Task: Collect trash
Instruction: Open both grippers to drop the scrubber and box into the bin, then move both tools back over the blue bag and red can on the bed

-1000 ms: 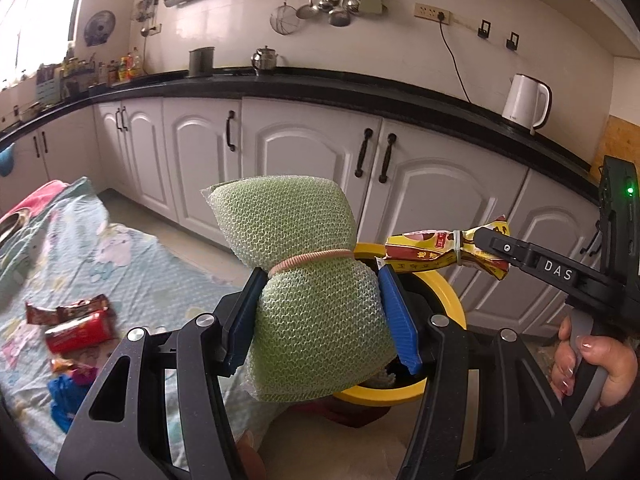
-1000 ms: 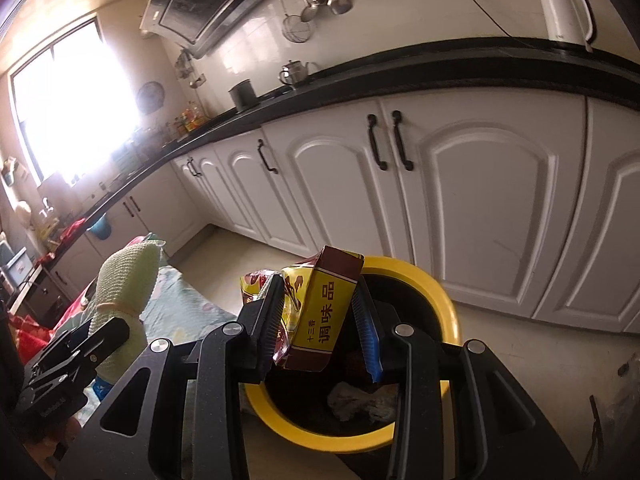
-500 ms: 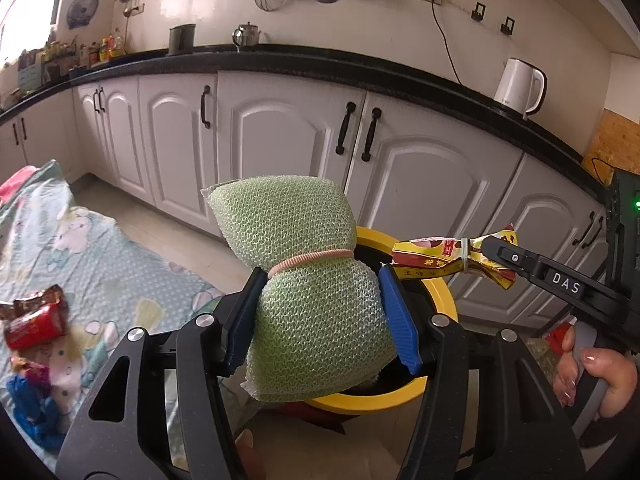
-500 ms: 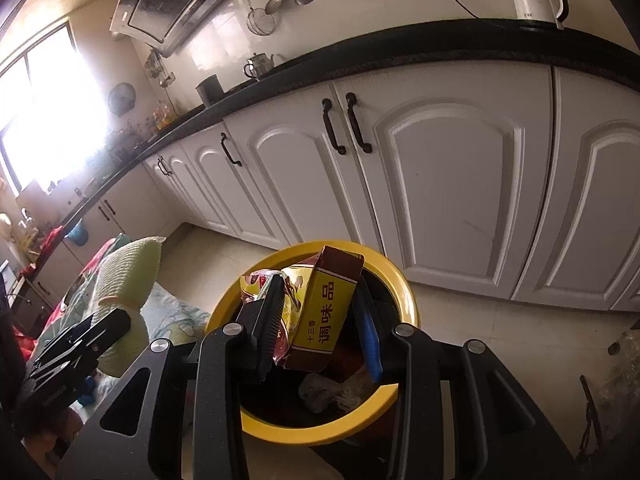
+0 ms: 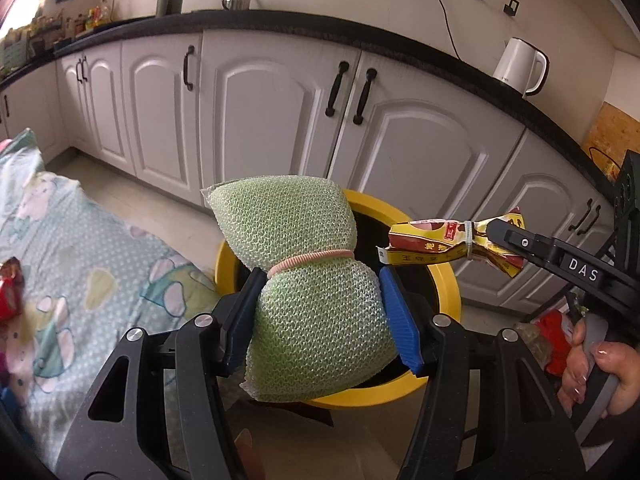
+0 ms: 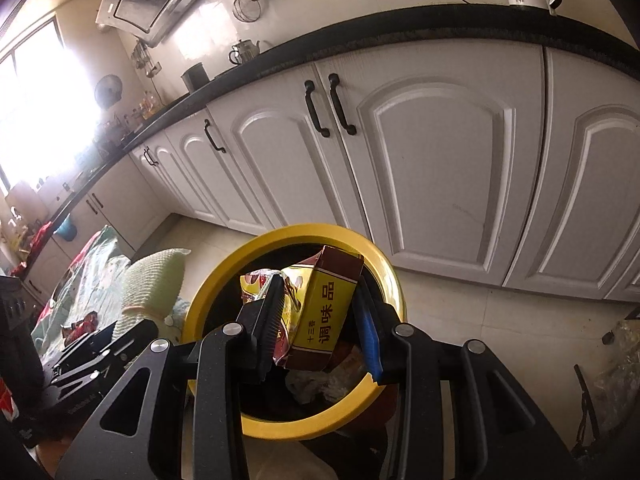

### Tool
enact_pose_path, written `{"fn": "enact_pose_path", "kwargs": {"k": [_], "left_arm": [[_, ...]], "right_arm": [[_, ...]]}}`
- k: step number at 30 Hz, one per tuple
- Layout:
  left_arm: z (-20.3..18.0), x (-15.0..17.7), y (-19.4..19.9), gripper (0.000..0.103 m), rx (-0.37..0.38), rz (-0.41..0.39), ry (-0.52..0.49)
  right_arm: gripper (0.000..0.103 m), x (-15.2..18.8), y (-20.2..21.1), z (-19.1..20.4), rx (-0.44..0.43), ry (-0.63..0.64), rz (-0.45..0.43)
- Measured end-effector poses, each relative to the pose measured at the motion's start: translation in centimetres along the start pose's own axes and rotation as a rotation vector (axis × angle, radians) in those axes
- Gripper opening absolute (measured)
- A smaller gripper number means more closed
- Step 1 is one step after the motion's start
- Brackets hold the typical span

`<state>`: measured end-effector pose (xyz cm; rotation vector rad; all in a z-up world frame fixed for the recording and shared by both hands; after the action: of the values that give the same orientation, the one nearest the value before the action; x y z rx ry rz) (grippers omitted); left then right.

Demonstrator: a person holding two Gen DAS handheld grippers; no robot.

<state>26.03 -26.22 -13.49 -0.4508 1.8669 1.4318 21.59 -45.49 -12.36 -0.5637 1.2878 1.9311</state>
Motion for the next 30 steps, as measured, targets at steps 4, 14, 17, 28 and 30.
{"fn": "enact_pose_path", "kwargs": {"k": [4, 14, 17, 28, 30], "left_arm": [[-0.2, 0.4, -0.7, 0.051, 0.012, 0.022, -0.006], [-0.7, 0.3, -1.7, 0.057, 0.019, 0.036, -0.013], [-0.5, 0.4, -1.8, 0.067, 0.012, 0.042, -0.007], [1.2, -0.1, 0.3, 0.092, -0.002, 0.012, 0.047], [1.7, -0.3, 0.9, 0.092, -0.011, 0.003, 0.06]], "right_arm": [[0.033, 0.4, -0.6, -0.2, 0.002, -0.006, 0.019], [0.035, 0.4, -1.1, -0.7, -0.004, -0.039, 0.028], [0.045, 0.4, -1.0, -1.0, 0.004, -0.046, 0.022], [0.061, -0.6, 0.4, 0.4, 0.04, 0.03, -0.036], [0.062, -0.8, 0.6, 1.0, 0.042, 0.053, -0.041]]}}
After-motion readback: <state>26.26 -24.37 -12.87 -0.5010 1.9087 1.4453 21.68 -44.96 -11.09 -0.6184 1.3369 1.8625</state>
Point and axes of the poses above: each gripper's, at about its wrist camera, not at the fingertips, and y roughly against the way its jaws point, z to its left, x to its underside, the point moved 8 cm from there along -y, roughly the way its jaws point, and after that the axes turned 8 degrees about -x, right-handed, at the moved point
